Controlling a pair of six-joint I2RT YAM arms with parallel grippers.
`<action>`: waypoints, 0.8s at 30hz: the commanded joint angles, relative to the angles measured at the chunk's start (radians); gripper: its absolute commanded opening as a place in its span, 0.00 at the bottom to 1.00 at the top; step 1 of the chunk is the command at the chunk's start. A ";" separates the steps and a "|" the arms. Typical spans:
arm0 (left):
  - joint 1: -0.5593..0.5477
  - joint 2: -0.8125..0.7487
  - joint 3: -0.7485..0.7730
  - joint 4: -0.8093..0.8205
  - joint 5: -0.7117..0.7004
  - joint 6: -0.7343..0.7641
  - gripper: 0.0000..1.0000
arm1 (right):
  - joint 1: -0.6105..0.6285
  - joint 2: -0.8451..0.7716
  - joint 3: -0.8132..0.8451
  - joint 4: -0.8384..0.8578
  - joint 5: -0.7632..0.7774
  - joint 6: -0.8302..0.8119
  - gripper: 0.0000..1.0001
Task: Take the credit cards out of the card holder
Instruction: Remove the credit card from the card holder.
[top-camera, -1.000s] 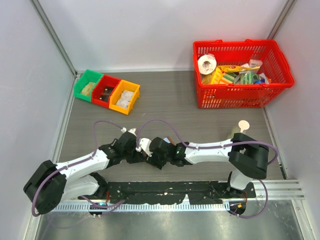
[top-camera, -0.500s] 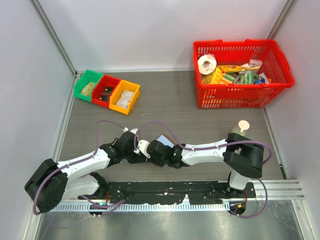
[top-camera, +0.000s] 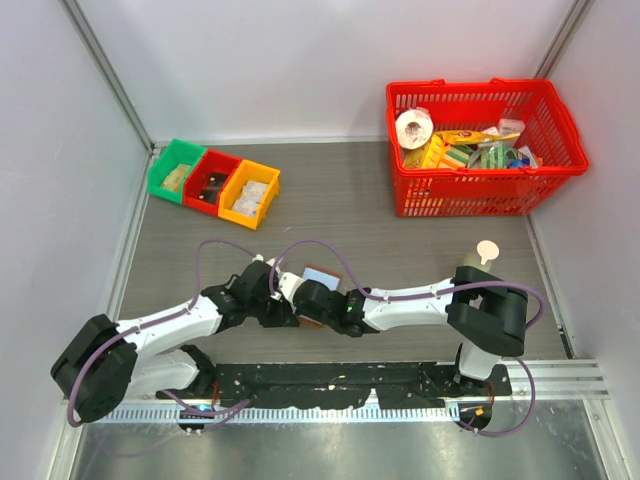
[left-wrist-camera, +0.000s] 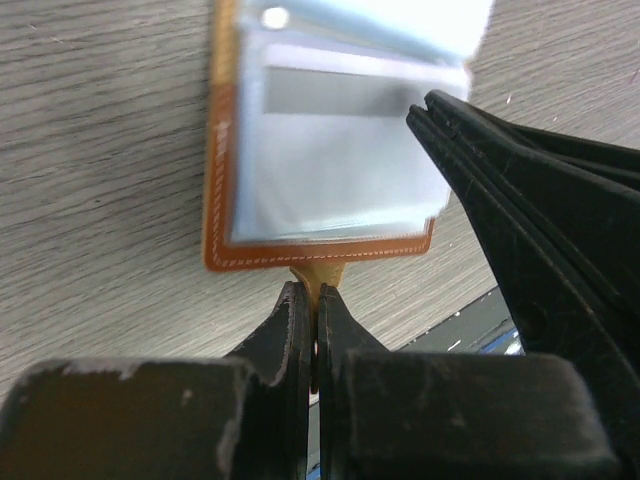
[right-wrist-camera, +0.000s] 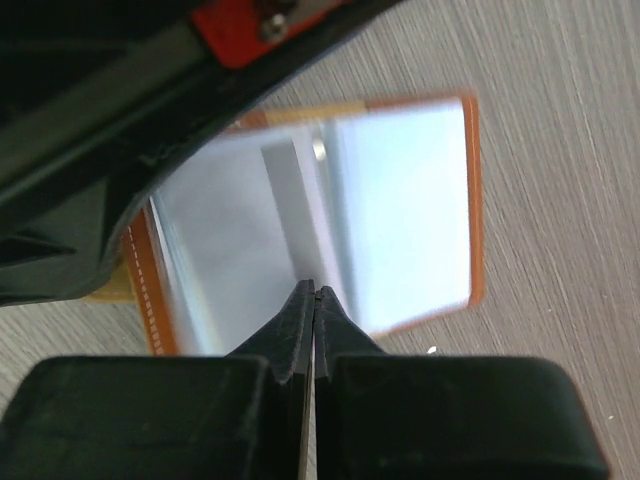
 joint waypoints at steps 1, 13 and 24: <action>-0.020 -0.027 0.031 -0.009 0.025 0.018 0.00 | -0.019 0.006 0.028 0.050 0.062 0.011 0.03; -0.018 0.097 0.170 -0.085 -0.274 0.112 0.00 | -0.022 -0.192 -0.090 0.021 -0.194 0.002 0.52; -0.018 0.163 0.207 -0.064 -0.254 0.129 0.00 | 0.009 -0.143 -0.104 0.092 -0.234 -0.021 0.53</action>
